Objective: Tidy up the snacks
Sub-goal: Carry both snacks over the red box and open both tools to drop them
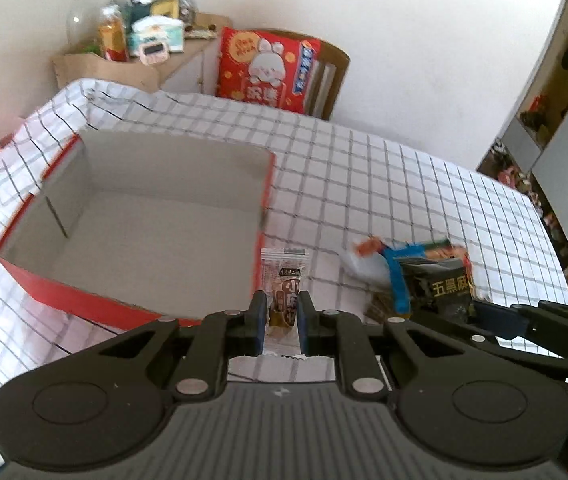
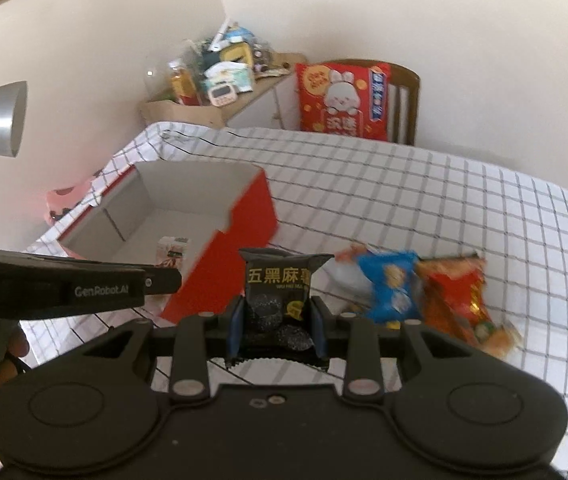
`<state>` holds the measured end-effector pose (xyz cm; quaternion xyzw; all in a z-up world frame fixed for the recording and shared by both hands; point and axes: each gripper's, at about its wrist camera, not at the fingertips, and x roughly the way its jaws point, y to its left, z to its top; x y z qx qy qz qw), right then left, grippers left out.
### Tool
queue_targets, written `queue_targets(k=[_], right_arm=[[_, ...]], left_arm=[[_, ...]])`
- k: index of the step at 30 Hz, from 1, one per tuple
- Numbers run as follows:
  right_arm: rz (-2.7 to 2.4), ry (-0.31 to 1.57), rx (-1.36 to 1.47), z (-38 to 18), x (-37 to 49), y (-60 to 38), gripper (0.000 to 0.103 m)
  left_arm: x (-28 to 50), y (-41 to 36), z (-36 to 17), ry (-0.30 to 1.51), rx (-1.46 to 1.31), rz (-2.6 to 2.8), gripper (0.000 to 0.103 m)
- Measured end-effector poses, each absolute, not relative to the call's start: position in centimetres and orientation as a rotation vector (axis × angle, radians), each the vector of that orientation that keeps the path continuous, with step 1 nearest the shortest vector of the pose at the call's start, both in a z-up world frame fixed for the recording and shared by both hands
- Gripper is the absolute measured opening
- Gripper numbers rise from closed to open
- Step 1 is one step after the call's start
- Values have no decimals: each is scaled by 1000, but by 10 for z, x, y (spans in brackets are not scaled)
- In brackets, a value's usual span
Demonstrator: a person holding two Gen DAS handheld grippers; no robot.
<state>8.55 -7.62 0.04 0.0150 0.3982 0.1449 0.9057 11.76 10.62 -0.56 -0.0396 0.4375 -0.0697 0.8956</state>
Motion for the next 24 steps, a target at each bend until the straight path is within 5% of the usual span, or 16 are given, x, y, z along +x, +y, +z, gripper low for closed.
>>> queue_targets(k=[24], right_arm=[[406, 863, -88, -16, 169, 54, 32]], left_arm=[[198, 224, -16, 918, -47, 27, 16]])
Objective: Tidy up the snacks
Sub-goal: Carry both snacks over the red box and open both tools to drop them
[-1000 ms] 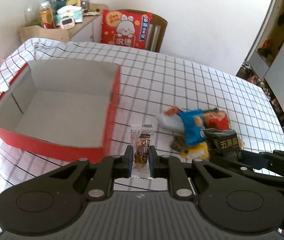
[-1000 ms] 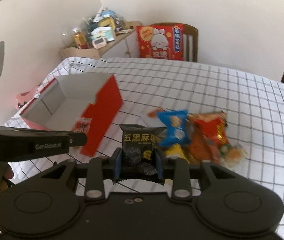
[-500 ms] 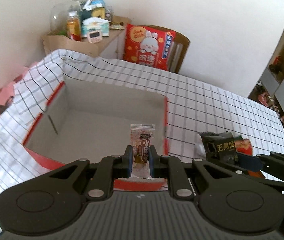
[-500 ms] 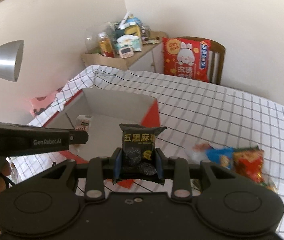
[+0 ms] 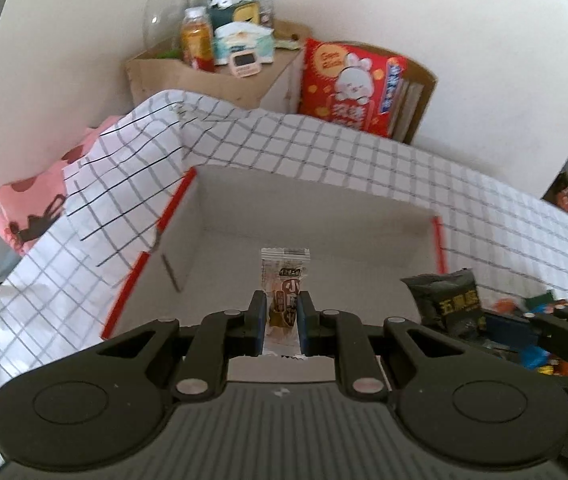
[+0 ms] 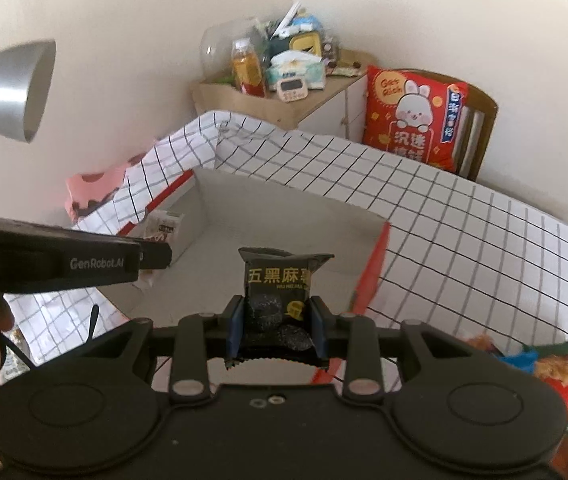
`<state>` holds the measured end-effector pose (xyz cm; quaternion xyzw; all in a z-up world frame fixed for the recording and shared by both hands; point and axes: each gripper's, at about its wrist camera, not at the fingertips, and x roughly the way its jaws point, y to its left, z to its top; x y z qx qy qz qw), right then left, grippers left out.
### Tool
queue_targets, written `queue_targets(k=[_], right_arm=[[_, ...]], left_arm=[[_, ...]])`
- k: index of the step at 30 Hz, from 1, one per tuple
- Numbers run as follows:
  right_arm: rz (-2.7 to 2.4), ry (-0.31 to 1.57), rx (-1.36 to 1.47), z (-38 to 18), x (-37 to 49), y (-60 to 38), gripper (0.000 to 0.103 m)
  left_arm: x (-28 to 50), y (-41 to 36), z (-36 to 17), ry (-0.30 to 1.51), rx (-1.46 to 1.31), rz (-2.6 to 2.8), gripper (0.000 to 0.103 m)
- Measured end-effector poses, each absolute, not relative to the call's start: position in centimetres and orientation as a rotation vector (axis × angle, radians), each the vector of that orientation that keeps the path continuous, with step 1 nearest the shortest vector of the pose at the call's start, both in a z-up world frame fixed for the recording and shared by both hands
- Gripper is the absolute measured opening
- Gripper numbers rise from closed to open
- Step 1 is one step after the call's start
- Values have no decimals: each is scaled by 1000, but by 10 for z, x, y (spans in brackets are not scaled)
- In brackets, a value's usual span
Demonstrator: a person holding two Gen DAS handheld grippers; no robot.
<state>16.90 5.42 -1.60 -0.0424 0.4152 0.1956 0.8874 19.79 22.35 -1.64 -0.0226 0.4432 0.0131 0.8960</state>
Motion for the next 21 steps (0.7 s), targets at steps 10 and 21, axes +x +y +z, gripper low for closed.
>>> queue_targets(k=[10, 21], right_arm=[[411, 944, -145, -55, 198, 85, 32], [423, 1018, -203, -88, 215, 102, 33]], left_arm=[[239, 250, -58, 1024, -55, 72, 16], [251, 242, -92, 1098, 13, 79, 16]])
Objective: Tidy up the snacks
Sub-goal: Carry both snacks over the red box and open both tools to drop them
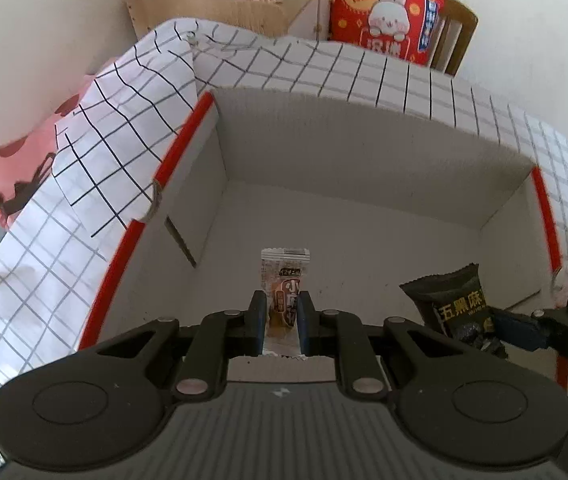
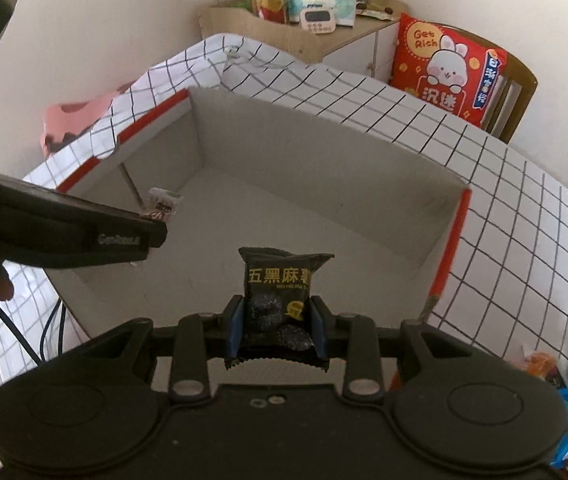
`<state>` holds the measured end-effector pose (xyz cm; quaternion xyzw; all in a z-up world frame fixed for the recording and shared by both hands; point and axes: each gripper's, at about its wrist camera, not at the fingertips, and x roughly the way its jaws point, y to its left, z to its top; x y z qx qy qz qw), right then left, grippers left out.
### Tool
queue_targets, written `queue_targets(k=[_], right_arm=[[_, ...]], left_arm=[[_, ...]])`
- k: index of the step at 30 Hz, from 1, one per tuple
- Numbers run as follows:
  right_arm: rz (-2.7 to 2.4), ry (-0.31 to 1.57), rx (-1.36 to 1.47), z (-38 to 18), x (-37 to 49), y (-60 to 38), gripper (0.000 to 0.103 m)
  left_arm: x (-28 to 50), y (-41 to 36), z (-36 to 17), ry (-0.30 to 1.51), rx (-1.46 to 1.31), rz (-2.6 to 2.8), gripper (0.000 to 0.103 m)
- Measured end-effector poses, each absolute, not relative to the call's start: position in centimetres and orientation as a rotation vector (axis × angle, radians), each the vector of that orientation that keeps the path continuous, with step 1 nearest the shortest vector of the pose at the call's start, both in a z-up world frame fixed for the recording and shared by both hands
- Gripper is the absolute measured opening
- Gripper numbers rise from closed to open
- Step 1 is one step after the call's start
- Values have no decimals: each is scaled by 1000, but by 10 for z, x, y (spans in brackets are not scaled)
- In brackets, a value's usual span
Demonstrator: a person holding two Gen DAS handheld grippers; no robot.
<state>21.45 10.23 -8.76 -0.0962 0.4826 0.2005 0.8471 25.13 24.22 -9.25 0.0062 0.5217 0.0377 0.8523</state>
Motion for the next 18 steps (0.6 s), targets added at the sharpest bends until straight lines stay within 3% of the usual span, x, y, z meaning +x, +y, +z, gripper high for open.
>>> queue_targets(k=[15, 18], right_arm=[[410, 1045, -251, -102, 211, 110, 36], [413, 1043, -247, -101, 210, 110, 38]], left_arm=[[251, 238, -115, 1162, 42, 87, 17], [250, 240, -112, 1151, 28, 93, 25]])
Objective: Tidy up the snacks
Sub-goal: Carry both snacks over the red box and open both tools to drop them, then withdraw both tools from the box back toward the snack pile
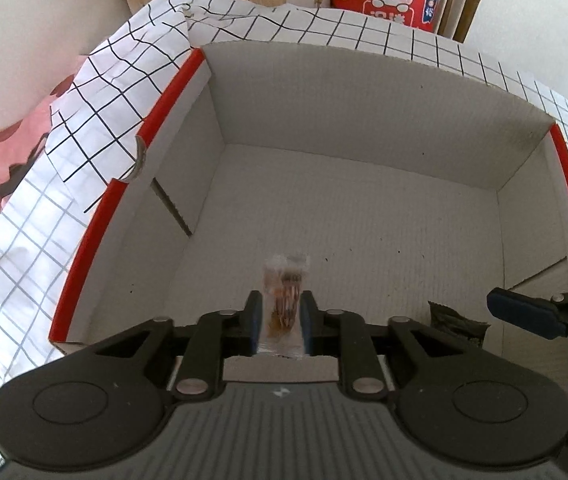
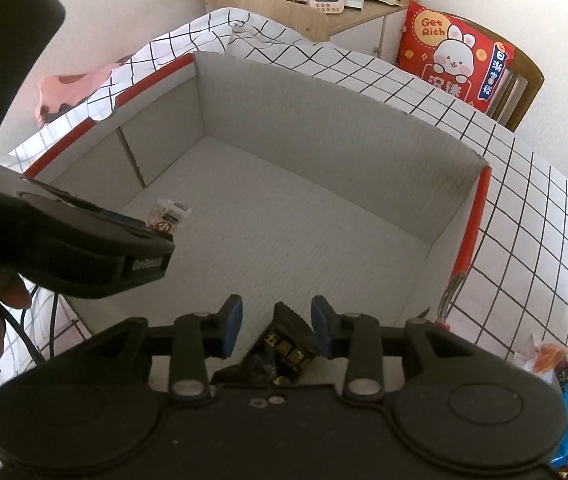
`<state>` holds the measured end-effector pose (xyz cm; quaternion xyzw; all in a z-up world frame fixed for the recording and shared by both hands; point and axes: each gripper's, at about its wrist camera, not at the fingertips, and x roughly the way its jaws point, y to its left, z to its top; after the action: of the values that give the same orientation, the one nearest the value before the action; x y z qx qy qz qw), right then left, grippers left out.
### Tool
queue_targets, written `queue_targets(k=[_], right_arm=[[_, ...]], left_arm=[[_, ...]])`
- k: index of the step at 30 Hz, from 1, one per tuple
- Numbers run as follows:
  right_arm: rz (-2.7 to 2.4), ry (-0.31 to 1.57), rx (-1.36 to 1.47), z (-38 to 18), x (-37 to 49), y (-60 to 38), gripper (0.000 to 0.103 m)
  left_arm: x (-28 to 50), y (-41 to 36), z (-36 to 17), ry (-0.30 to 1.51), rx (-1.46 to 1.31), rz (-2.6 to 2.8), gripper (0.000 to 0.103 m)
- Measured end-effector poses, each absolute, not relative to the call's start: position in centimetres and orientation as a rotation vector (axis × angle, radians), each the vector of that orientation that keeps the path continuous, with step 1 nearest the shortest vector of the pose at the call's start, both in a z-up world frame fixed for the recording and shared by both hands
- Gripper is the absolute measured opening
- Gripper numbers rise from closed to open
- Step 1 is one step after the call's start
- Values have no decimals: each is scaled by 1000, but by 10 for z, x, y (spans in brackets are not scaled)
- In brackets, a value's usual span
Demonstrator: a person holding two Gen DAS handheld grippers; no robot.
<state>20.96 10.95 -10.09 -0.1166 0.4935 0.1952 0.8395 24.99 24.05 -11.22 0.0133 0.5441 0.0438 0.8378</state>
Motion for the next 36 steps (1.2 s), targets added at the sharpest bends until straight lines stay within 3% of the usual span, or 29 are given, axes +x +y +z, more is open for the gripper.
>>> queue_targets(k=[8, 12, 16, 18, 20, 22, 36], right_arm=[[416, 1011, -234, -87, 202, 105, 52], [417, 988, -210, -76, 197, 99, 64], [415, 958, -205, -65, 190, 93, 68], [413, 949, -191, -60, 188, 90, 69], [412, 940, -180, -55, 186, 86, 71], [408, 927, -166, -49, 183, 80, 74], [424, 847, -78, -9, 150, 39, 83]], left_arm=[[241, 243, -100, 1119, 12, 94, 28], [233, 243, -92, 1091, 10, 92, 29], [223, 240, -81, 1052, 12, 81, 30], [219, 239, -76, 1035, 8, 75, 34], [214, 238, -70, 1014, -1, 74, 52], [208, 235, -63, 985, 1, 68, 58], [170, 207, -19, 873, 28, 3, 58]])
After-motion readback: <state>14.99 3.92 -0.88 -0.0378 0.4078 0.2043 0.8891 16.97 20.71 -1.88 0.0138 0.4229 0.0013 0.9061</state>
